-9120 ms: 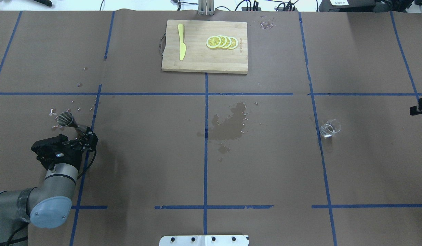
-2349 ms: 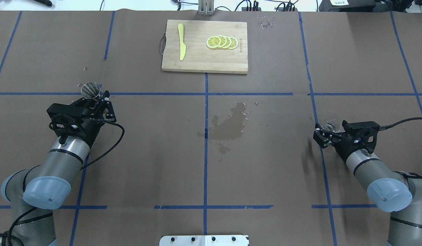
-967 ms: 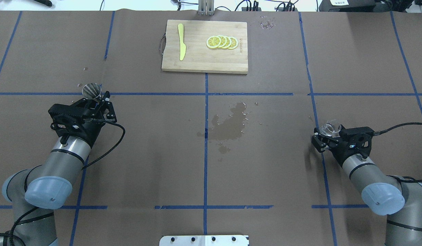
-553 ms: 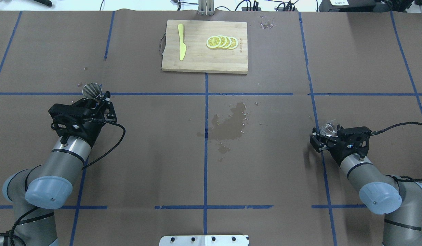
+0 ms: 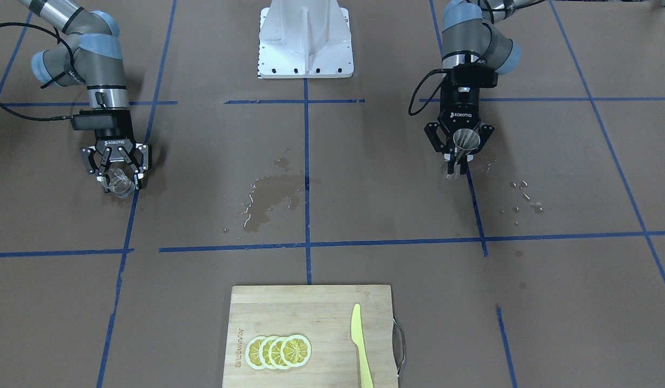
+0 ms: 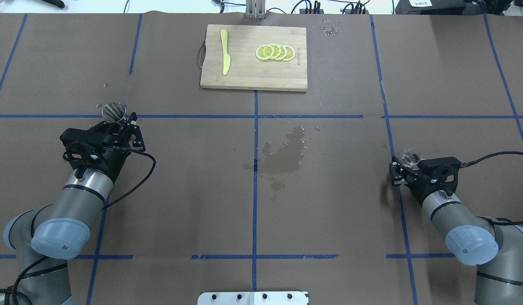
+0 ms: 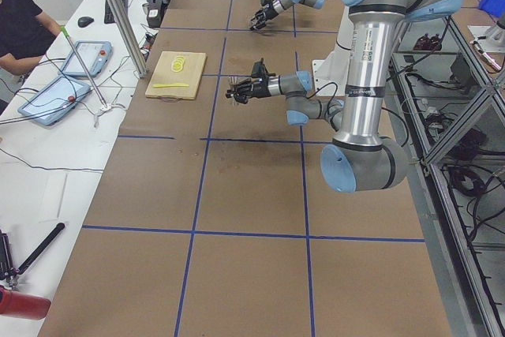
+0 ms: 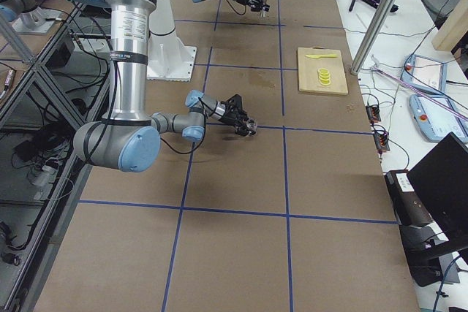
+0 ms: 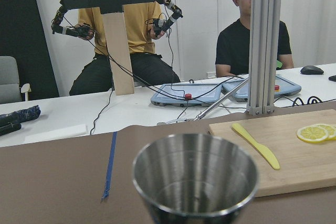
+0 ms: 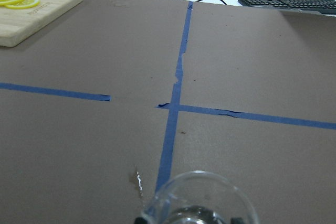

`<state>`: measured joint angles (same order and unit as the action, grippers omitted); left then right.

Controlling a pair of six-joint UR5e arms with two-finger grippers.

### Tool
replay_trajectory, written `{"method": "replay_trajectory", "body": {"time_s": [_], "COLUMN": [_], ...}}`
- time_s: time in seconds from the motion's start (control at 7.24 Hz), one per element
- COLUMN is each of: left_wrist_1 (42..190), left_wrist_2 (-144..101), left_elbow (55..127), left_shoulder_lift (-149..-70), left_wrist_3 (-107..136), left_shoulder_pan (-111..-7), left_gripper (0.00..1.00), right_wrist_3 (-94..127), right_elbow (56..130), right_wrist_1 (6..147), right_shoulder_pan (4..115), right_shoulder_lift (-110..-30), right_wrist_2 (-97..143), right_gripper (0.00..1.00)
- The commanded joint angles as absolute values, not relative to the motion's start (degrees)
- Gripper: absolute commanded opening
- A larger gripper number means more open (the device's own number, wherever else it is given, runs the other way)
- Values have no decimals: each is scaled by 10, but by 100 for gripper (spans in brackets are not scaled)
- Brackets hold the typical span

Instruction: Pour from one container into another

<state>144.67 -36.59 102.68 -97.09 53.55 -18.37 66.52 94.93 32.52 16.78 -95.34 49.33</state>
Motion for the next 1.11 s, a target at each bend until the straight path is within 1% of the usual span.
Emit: {"method": "replay_trajectory", "body": {"time_s": [0.0, 0.14, 0.28, 0.41, 0.55, 0.69, 0.97], "left_wrist_1": [1447, 1447, 1447, 1447, 1447, 1448, 1444], "left_wrist_2": [-365, -365, -365, -365, -366, -368, -435], "left_elbow": [1027, 1030, 1030, 1030, 1035, 1034, 1010], "left_shoulder_lift": [-972, -972, -972, -972, -973, -991, -1094], "left_wrist_3": [536, 537, 537, 537, 536, 534, 534], "left_shoulder_pan": [-184, -184, -184, -184, -183, -181, -170], "left_gripper": [0, 0, 0, 0, 0, 0, 0], "right_wrist_3": [637, 626, 621, 622, 621, 617, 537], "right_elbow": [955, 970, 991, 997, 1026, 1032, 1035], "right_wrist_1": [325, 325, 325, 325, 329, 330, 330], "right_shoulder_pan": [170, 176, 185, 187, 190, 194, 220], "right_shoulder_lift": [-954, -954, -954, -952, -951, -943, -892], "right_wrist_2": [496, 504, 524, 526, 533, 547, 592], "right_gripper": [5, 0, 0, 0, 0, 0, 0]}}
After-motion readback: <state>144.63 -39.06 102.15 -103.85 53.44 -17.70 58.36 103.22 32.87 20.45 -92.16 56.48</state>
